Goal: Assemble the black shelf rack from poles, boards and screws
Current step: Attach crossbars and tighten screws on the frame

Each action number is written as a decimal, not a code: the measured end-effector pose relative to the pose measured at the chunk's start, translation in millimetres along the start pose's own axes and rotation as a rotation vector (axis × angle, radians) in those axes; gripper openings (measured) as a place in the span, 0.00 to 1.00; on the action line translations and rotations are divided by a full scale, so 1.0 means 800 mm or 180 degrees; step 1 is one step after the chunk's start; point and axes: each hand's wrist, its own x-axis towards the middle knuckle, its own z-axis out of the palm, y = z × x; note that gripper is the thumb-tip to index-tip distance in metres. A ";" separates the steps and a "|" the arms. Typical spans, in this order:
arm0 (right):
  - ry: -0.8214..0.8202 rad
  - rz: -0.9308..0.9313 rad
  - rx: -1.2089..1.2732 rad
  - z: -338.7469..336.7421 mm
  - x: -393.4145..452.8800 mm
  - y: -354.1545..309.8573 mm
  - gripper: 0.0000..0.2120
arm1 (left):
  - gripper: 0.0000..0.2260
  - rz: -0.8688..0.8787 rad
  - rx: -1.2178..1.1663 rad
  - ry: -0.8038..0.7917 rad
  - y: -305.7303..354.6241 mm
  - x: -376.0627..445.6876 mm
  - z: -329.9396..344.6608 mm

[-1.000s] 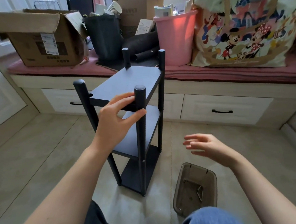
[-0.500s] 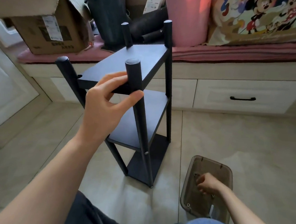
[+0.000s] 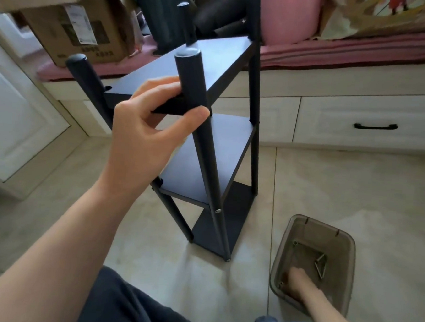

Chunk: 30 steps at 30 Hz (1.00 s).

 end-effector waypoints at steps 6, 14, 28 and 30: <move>0.0296 -0.0194 -0.0227 -0.003 0.005 0.002 0.16 | 0.15 -0.0031 0.0016 -0.0008 0.000 0.000 -0.001; 0.0290 -0.0207 -0.0128 -0.006 0.009 0.008 0.14 | 0.14 -0.0003 0.0010 -0.0013 0.001 0.000 0.000; 0.0657 -0.0370 0.0496 -0.084 -0.029 0.017 0.10 | 0.15 -0.0041 -0.0078 -0.0016 0.003 0.000 -0.002; 0.0586 -0.0436 0.0482 -0.105 -0.045 0.018 0.10 | 0.15 -0.0035 -0.0062 -0.0035 0.003 0.000 -0.003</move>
